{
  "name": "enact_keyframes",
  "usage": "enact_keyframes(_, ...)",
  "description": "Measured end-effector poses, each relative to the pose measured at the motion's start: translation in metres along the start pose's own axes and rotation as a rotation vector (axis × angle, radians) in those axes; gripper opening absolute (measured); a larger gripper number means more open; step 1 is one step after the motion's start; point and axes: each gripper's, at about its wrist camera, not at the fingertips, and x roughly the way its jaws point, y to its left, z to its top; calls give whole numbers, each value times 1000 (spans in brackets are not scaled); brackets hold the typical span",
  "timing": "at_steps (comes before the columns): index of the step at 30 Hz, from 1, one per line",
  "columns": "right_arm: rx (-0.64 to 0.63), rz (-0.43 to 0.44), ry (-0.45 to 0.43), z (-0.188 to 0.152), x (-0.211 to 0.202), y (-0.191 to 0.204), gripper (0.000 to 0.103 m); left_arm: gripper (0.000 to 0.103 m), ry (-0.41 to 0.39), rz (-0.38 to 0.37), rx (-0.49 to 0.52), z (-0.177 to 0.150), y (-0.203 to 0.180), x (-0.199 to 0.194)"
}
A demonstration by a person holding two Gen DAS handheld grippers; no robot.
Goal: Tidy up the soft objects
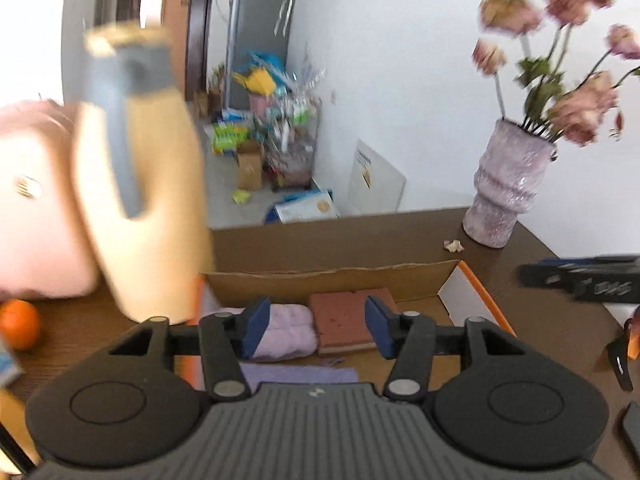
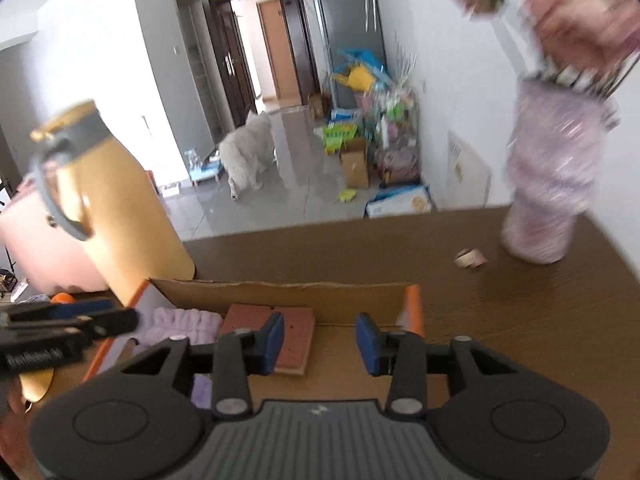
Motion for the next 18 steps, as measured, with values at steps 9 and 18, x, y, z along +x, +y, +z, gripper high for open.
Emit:
enact_keyframes(9,-107,-81,-187,-47,-157,-3,60,80,-191,124,87,-48,2,-148)
enact_keyframes(18,-166,-31,-349,-156,-232,42,71,88,-366,157,96,-129,-28,-238)
